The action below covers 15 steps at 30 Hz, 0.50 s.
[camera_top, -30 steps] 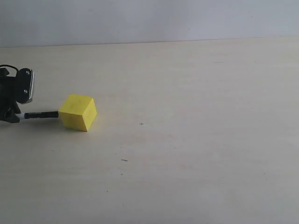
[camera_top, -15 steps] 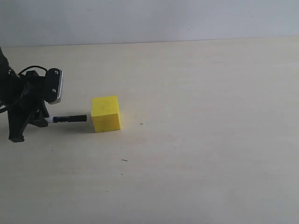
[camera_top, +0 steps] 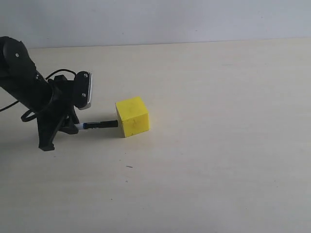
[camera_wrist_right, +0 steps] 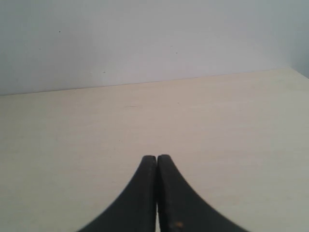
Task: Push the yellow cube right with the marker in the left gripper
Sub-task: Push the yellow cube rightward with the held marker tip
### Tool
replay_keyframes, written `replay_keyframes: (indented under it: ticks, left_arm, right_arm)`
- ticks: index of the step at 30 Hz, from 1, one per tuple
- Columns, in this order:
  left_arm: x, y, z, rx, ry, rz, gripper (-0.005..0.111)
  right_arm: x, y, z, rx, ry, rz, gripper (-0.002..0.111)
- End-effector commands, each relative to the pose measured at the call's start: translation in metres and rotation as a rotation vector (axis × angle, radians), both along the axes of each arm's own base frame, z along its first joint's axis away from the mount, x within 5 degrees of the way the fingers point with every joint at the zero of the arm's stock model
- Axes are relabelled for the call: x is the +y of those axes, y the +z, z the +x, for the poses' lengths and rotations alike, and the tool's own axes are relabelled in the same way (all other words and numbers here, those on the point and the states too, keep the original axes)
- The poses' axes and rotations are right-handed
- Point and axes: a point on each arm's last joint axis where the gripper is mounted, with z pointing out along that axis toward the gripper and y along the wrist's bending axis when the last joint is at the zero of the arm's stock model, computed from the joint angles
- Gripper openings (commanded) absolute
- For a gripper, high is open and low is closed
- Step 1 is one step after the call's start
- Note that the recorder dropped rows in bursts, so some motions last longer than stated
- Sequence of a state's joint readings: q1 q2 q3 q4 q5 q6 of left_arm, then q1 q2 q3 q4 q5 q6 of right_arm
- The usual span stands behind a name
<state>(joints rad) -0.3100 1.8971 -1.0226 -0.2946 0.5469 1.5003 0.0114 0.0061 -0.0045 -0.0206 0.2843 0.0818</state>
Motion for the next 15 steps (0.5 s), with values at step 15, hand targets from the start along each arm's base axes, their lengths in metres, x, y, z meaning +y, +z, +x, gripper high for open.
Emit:
replay_keyframes:
  ticks: [15]
  left_arm:
    - [-0.029, 0.014, 0.01, -0.115, 0.04, -0.103, 0.0]
  right_arm:
    - [-0.001, -0.001, 0.0, -0.003, -0.007, -0.009, 0.0]
